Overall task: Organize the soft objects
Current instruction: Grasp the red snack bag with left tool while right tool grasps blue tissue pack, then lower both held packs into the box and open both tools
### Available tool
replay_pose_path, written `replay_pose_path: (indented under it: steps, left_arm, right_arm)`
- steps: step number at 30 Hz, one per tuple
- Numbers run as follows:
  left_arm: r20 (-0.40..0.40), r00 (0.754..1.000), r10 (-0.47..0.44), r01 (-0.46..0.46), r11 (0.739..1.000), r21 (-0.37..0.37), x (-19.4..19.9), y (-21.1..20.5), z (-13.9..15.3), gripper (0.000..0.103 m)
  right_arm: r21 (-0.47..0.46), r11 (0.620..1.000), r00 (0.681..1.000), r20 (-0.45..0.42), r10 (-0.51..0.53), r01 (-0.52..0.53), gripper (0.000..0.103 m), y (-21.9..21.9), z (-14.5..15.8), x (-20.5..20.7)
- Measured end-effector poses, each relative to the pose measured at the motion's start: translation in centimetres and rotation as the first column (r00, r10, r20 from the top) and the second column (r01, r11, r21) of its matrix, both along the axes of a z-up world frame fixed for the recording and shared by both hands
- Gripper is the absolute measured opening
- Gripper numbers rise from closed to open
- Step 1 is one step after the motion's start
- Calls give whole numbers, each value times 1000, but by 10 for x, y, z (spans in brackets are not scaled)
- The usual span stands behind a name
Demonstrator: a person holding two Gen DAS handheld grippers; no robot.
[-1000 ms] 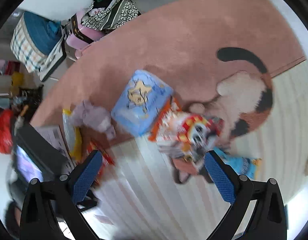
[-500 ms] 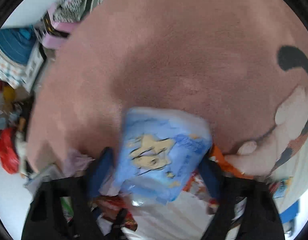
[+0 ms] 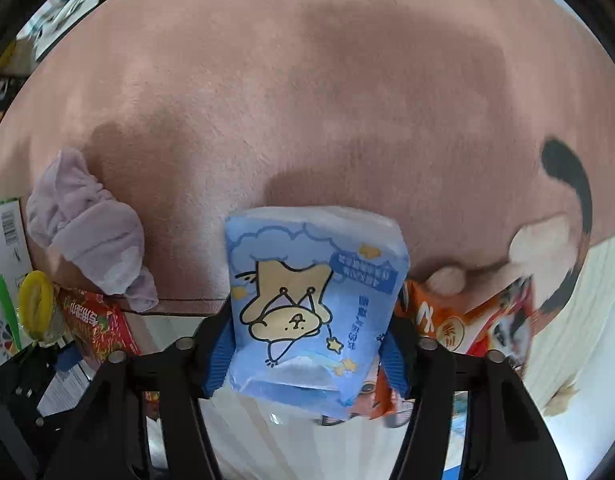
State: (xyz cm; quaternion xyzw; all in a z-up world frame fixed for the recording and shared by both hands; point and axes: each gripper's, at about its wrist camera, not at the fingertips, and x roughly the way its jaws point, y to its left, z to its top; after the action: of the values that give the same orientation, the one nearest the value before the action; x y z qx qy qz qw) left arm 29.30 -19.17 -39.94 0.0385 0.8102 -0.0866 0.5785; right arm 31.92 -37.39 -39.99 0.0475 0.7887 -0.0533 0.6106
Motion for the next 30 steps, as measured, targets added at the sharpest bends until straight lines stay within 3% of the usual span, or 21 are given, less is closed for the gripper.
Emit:
replay_pose_path:
  steps: [2,8,12,16,20,22,25,30]
  left_arm:
    - [30,999,10,-10,1000,-9,-5,1,8,42]
    - [136,991,9,-2,999,-49,-24,5,47,42]
    - [196,980,41,-19,993,-112,-22,23,93,42]
    - [289,951,110,-51,978,-201,-31,71,161,42]
    - [361,917,168,-93,972,-217,-37,144,216,42]
    - [376,904,201,-130,970,-207,-46,194,231,42]
    - [393,891,225,-182,973,-145,-40,267,236,42]
    - [354,898,262,-268,963,-35,-25,338,191,42]
  right_arm:
    - [-5,1000,999,41,-17,17,40,4,9,-10]
    - [36,998,988,141,-59,54,38,9,59,-41]
    - [66,997,977,204,-59,46,38,17,100,-66]
    - [124,992,959,281,-43,8,37,46,158,-96]
    - [193,979,938,347,-10,-61,37,114,205,-98]
    - [222,969,933,358,19,-105,37,157,214,-98]
    - [246,952,928,362,83,-181,37,232,216,-103]
    - [231,946,941,302,155,-230,37,323,183,-99]
